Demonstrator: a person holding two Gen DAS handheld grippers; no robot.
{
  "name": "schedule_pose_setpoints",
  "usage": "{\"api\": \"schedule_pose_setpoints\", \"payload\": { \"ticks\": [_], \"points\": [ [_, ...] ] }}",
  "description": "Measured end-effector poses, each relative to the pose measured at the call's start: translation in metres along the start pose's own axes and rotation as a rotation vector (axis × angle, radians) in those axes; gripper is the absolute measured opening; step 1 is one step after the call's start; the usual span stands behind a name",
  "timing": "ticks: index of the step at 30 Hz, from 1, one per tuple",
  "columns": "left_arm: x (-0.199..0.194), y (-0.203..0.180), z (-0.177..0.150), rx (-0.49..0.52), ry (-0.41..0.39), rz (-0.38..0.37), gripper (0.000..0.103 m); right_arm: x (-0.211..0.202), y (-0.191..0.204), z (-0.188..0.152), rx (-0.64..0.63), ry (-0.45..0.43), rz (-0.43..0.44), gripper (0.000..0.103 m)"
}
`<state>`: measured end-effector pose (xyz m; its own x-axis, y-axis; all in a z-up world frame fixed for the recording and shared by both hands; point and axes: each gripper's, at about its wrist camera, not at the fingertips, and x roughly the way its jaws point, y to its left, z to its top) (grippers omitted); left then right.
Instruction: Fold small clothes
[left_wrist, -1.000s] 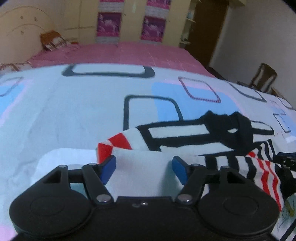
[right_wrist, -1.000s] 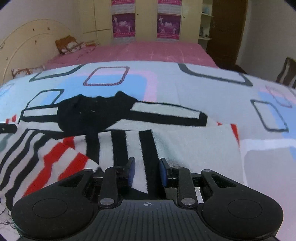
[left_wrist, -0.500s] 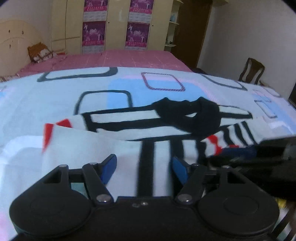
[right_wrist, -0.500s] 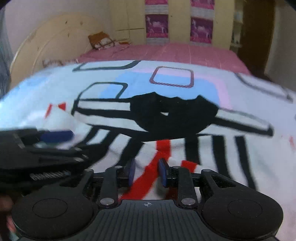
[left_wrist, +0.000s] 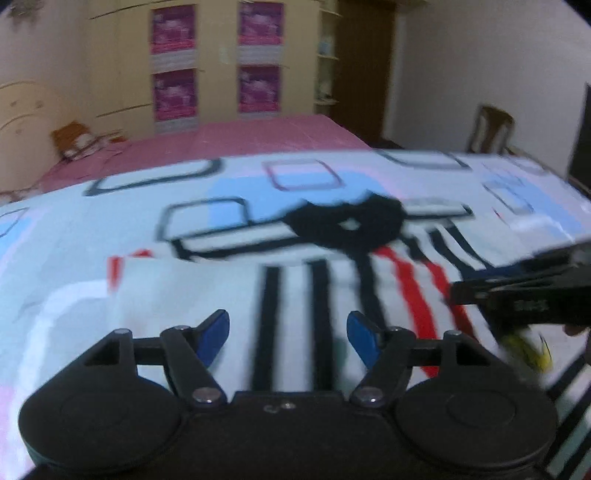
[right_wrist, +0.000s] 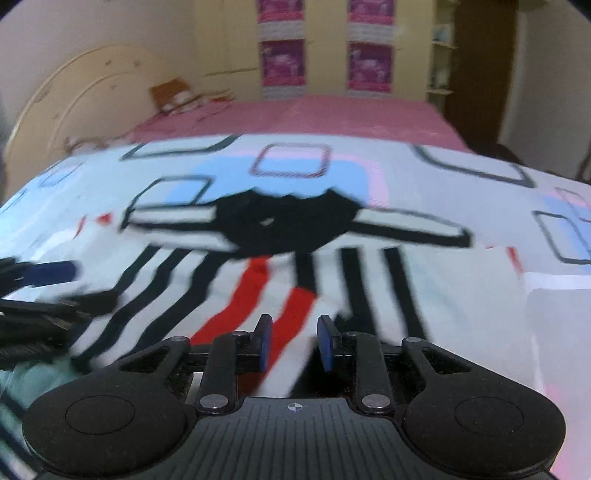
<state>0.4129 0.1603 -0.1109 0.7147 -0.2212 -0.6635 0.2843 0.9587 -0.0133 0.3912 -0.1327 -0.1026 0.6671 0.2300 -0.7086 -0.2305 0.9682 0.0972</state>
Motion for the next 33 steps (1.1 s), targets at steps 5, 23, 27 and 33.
{"api": "schedule_pose_setpoints", "payload": {
  "ticks": [5, 23, 27, 33],
  "points": [
    [-0.001, 0.021, -0.022, -0.048, 0.080, 0.010, 0.073, -0.006, -0.019, -0.024, -0.034, 0.026, -0.101, 0.026],
    [-0.024, 0.041, -0.042, -0.040, 0.052, 0.070, 0.074, -0.016, -0.037, -0.034, 0.044, 0.043, -0.145, 0.027],
    [-0.035, 0.032, -0.041, 0.000, 0.055, 0.108, 0.082, -0.033, -0.041, -0.037, 0.128, -0.020, -0.142, 0.028],
    [-0.059, 0.015, -0.044, 0.016, 0.046, 0.164, 0.088, -0.069, -0.046, -0.050, 0.154, -0.109, -0.088, 0.075]
  ]
}}
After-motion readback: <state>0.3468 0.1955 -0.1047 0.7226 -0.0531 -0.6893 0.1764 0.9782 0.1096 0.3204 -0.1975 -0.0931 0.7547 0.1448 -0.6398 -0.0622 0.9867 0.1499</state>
